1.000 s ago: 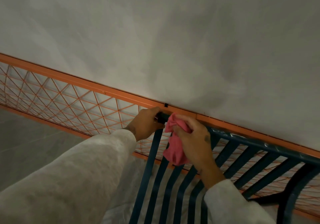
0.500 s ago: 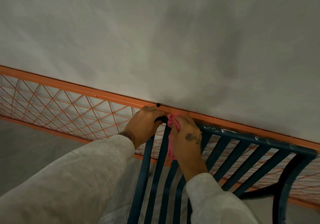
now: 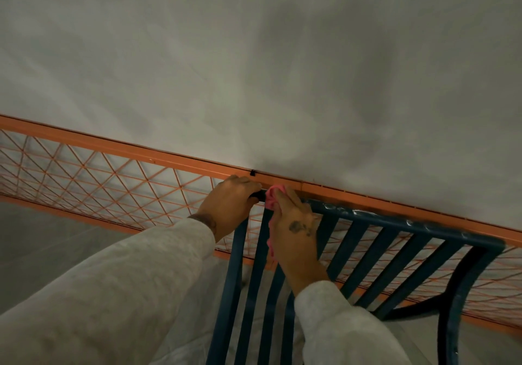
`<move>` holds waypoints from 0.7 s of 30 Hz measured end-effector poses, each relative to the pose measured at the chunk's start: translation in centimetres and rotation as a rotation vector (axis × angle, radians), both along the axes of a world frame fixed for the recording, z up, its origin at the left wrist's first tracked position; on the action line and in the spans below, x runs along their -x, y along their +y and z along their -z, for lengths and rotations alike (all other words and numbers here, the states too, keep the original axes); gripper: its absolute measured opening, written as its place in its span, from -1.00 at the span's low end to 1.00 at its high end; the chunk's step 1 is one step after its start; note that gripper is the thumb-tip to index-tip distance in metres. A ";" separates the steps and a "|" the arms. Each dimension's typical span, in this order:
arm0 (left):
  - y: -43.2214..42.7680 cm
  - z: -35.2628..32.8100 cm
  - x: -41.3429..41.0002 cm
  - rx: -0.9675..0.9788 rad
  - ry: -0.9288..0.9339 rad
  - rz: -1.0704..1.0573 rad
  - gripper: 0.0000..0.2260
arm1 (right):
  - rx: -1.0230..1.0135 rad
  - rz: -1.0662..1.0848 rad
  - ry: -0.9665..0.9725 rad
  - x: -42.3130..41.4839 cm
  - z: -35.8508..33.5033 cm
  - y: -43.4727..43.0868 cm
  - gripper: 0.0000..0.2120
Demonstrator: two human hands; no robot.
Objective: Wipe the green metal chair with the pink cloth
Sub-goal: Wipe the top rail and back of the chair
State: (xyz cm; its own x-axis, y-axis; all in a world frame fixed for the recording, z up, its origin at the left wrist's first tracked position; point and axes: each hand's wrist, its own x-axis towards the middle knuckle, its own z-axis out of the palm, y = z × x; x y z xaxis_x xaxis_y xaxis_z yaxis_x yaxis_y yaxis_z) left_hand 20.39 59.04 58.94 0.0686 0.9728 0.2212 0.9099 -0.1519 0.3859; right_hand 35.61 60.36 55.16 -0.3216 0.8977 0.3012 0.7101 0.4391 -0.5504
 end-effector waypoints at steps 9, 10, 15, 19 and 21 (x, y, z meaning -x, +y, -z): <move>-0.2 -1.0 -0.3 0.065 0.018 -0.019 -0.83 | -0.069 0.033 0.033 -3.3 -0.8 -0.4 -0.68; -0.2 -1.1 -0.4 0.066 0.012 -0.029 -0.82 | -0.069 0.069 0.050 -2.8 -0.8 -0.4 -0.70; -0.3 -1.1 -0.6 0.098 -0.009 -0.048 -0.79 | -0.066 0.055 0.014 1.1 -1.7 -0.8 -0.65; -0.2 -1.1 -0.9 0.110 0.010 -0.050 -0.80 | -0.120 -0.046 -0.028 -0.7 -1.8 -1.0 -0.59; -0.3 -0.8 -0.9 0.105 0.036 -0.068 -0.79 | -0.138 -0.029 -0.013 -2.0 -1.9 -0.6 -0.61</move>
